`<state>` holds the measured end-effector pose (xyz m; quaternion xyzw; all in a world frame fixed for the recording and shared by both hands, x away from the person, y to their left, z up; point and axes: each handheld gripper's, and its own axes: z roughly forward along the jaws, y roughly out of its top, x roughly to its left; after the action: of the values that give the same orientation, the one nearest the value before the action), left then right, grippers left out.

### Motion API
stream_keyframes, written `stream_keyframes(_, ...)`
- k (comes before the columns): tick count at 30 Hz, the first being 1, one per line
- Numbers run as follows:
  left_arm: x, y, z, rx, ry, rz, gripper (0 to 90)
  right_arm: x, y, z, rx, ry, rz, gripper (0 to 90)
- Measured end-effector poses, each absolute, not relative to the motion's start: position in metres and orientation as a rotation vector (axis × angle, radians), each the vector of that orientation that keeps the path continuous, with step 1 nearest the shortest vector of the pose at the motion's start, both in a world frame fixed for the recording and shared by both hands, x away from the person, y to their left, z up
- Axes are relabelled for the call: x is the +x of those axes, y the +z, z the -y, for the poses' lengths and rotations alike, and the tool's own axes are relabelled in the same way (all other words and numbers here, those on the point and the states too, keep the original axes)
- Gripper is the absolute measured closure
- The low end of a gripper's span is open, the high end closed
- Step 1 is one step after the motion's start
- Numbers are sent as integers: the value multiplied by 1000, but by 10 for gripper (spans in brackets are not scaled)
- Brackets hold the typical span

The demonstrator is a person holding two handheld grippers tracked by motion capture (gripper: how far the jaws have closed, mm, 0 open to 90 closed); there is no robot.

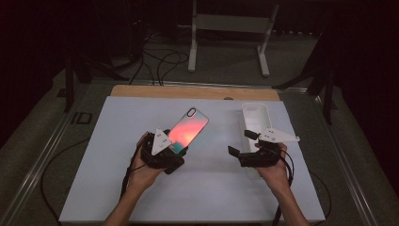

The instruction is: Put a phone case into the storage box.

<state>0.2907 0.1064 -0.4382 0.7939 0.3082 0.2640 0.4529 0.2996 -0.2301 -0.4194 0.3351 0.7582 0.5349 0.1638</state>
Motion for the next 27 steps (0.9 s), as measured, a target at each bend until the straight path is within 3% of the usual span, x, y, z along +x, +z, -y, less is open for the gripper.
stream_keyframes(20,275,-428,-88,1939,672,-644,172,333,-398,166,963,1642,-2304,114)
stream_keyframes(23,274,-427,-83,1939,666,-628,172,336,-398,161,1023,1684,-2333,189)
stream_keyframes(27,272,-428,-81,1940,671,-622,172,337,-400,155,1080,1666,-2376,409)
